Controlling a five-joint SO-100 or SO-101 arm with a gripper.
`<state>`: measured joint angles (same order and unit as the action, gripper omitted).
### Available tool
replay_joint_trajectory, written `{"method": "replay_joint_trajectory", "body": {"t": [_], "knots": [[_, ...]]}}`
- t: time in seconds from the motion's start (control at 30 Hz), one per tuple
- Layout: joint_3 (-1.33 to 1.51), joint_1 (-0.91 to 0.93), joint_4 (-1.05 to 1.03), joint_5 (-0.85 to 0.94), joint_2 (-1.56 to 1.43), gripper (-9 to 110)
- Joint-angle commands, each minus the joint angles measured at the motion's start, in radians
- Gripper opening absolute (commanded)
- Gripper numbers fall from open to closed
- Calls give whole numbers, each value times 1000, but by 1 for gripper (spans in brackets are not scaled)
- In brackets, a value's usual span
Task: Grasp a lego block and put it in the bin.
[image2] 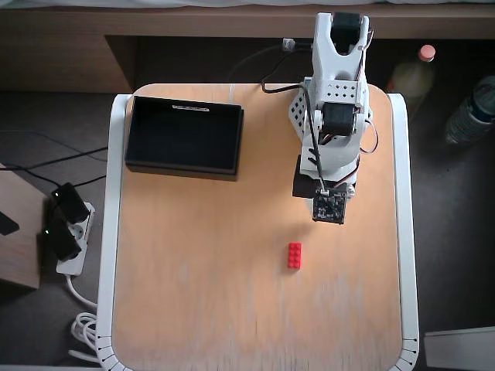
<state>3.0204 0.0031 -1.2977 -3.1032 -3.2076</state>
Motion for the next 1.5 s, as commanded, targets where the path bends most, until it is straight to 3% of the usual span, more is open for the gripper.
{"method": "replay_joint_trajectory", "body": {"t": [0.0, 0.83, 1.3, 1.47], "knots": [[144, 17, 63, -31, -69, 0], [-687, 167, 91, -121, 724, 0], [-959, 284, 95, -216, 1129, 3], [-982, 288, 192, -210, 1220, 7]]}}
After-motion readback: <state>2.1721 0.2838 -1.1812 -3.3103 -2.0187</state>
